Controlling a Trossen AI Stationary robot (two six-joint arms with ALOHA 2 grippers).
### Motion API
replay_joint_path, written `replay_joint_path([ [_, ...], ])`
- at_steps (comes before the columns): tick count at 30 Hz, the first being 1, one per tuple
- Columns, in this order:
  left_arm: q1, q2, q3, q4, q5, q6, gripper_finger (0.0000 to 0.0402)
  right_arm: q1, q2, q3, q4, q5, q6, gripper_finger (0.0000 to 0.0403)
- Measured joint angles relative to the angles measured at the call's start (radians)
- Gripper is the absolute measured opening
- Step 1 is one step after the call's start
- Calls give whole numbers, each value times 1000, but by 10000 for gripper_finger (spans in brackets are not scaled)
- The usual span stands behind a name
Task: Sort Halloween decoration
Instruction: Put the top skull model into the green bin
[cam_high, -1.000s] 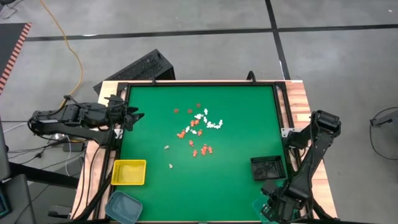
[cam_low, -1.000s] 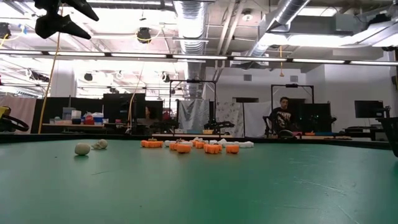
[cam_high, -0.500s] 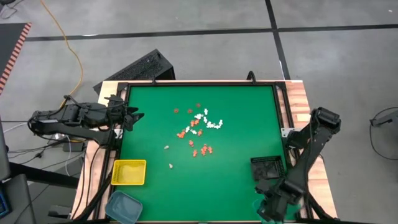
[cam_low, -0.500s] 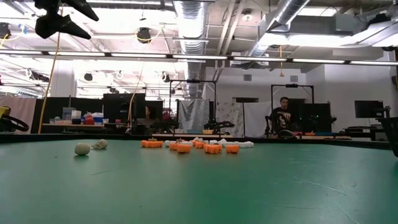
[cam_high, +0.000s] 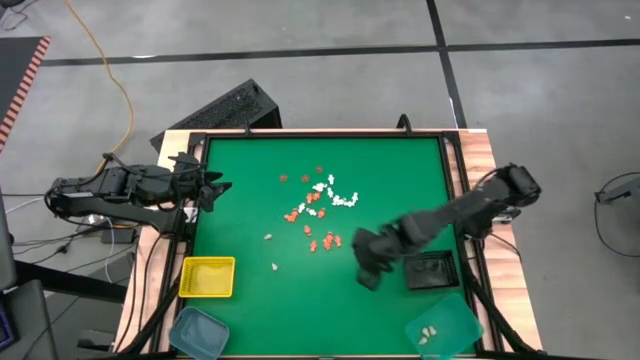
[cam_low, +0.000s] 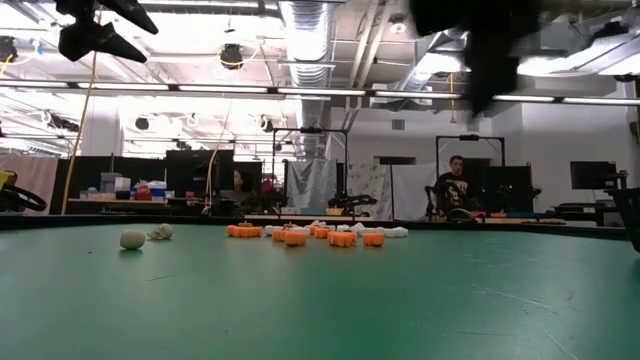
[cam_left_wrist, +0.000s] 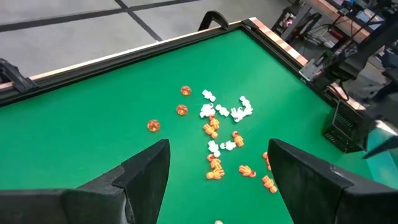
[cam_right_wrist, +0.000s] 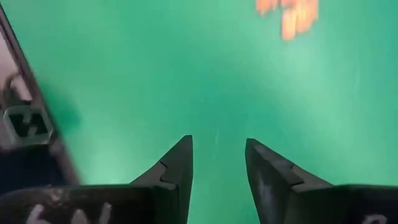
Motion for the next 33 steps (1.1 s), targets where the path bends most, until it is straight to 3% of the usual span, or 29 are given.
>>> replay_joint_path([
  [9,0,0,0,0,-1,4,261,-235,168,30,444,-4,-460,134],
  [15,0,0,0,-1,-2,4,261,-253,375,233,492,-15,-732,134],
  [24,0,0,0,-10,-14,4,261,-276,631,523,502,-84,-889,134],
  [33,0,0,0,-15,-16,4,261,-299,769,627,605,-139,-916,134],
])
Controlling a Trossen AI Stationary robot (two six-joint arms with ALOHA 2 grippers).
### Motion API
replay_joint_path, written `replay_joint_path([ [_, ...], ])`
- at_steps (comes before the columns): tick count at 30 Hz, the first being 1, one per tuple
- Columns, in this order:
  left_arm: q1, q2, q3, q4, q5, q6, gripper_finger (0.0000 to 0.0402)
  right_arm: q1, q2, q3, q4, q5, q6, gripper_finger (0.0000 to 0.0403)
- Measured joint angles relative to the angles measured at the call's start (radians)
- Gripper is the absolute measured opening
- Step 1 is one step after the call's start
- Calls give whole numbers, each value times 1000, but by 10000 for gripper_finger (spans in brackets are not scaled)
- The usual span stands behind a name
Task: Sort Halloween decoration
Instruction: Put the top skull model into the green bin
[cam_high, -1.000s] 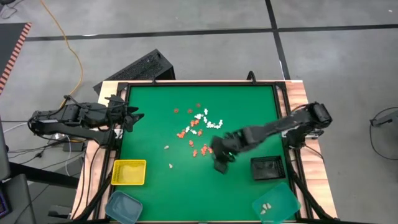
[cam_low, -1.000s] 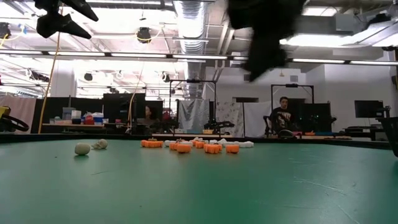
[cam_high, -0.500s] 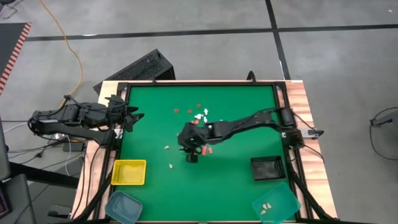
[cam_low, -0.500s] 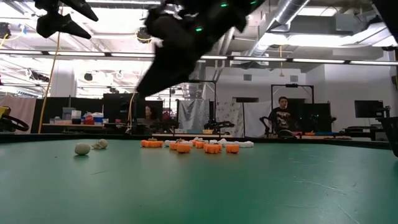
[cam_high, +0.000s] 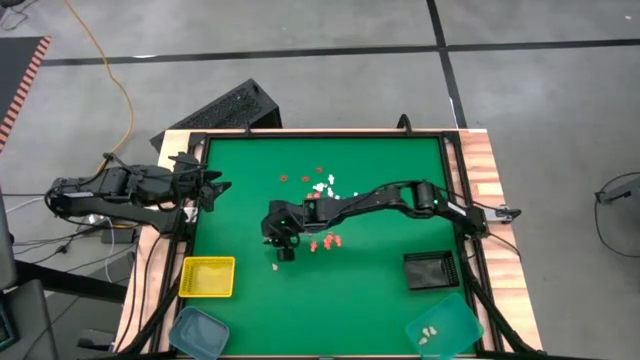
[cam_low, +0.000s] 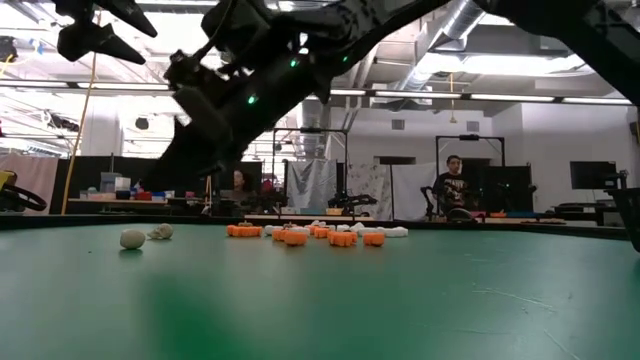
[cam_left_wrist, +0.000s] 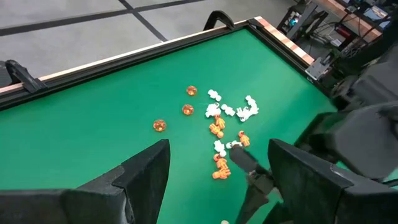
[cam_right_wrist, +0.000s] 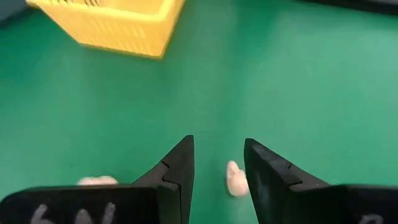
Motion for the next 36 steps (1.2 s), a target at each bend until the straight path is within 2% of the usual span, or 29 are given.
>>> replay_joint_path([
  [14,0,0,0,-6,1,-3,261,-28,38,-4,13,2,-45,134],
  [19,0,0,0,-6,1,-8,261,-21,85,-5,33,-10,-21,134],
  [28,0,0,0,-6,2,-8,261,-21,87,-4,19,-2,-20,134],
  [36,0,0,0,-6,2,-8,261,-19,86,-4,8,0,-28,115],
])
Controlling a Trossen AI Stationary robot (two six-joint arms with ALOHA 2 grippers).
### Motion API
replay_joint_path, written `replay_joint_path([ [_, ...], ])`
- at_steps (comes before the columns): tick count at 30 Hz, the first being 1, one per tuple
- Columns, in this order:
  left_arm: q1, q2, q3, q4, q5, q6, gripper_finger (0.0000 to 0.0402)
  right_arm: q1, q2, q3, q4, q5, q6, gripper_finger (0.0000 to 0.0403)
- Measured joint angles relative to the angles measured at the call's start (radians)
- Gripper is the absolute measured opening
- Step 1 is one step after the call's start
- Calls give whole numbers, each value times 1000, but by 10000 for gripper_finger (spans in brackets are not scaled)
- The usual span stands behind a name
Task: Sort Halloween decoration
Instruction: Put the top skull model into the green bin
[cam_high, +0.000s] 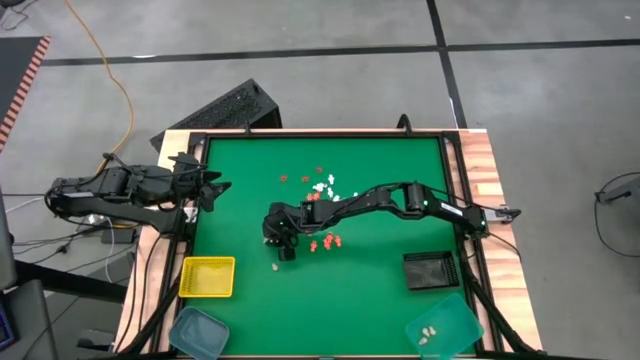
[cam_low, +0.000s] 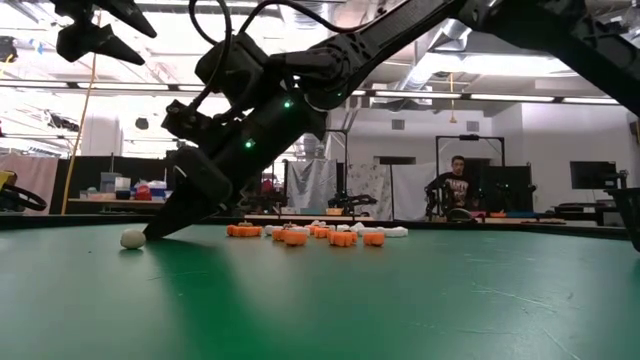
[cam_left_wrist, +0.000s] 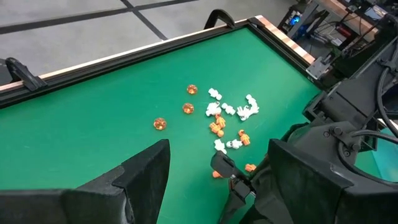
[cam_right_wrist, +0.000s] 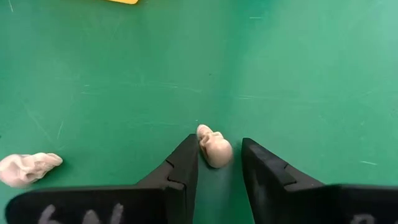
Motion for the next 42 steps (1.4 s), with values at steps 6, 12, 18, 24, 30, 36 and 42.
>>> replay_joint_path([
  [6,0,0,0,0,0,0,261,5,-2,0,-41,7,0,81],
  [12,0,0,0,0,0,0,261,10,-2,1,-54,9,8,45],
  [18,0,0,0,0,0,0,261,10,-3,1,-56,9,43,29],
  [24,0,0,0,0,0,0,261,10,-2,32,-77,6,85,28],
  [30,0,0,0,0,0,3,261,10,3,103,-144,-2,89,28],
  [36,0,0,0,0,5,3,261,10,2,210,-310,-28,81,28],
  [42,0,0,0,0,6,3,261,10,1,331,-561,-90,55,27],
])
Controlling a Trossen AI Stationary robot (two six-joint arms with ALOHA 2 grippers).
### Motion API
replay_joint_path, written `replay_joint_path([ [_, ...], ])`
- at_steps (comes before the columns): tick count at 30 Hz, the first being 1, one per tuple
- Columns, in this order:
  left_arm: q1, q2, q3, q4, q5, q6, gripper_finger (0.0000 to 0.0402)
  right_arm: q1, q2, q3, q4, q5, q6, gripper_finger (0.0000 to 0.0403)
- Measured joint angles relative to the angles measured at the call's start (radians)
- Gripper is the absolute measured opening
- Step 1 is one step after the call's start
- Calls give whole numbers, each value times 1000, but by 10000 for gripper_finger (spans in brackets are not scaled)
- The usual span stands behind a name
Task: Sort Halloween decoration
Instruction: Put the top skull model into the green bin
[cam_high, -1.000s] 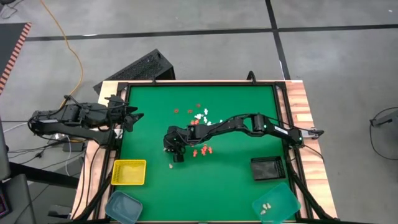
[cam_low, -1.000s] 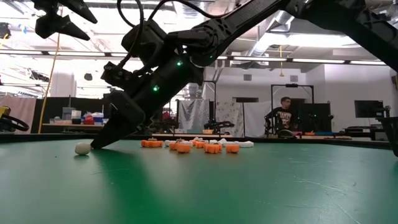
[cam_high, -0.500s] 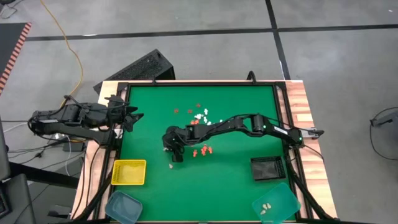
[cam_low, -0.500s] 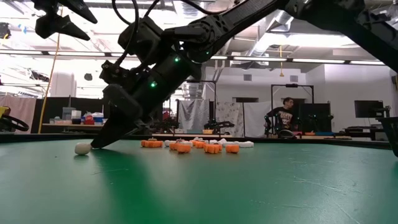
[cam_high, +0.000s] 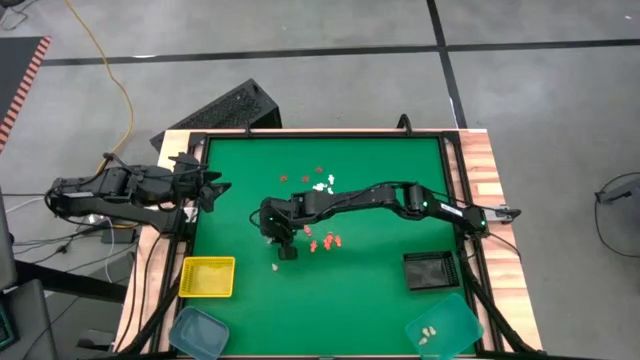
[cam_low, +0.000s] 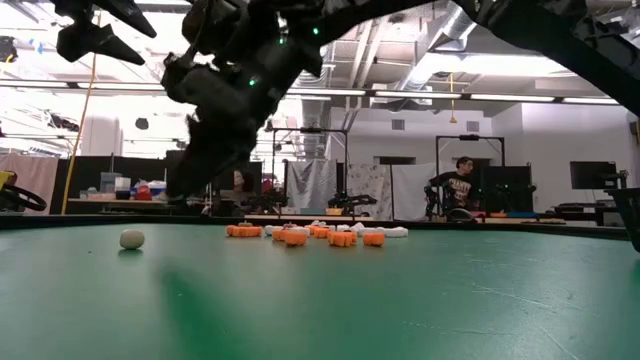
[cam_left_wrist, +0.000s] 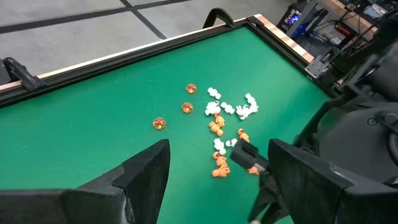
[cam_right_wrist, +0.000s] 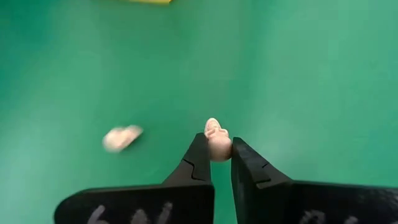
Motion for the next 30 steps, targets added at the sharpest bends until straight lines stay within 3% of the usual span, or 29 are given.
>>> replay_joint_path([
  [8,0,0,0,0,0,7,261,-2,-95,28,-321,-64,-72,27],
  [15,0,0,0,4,-8,15,261,-24,-304,-54,-515,-62,-94,27],
  [23,0,0,0,6,-9,1,261,-7,-664,-395,-528,32,100,28],
  [30,0,0,0,5,-9,-13,261,168,-997,-732,-527,111,529,28],
])
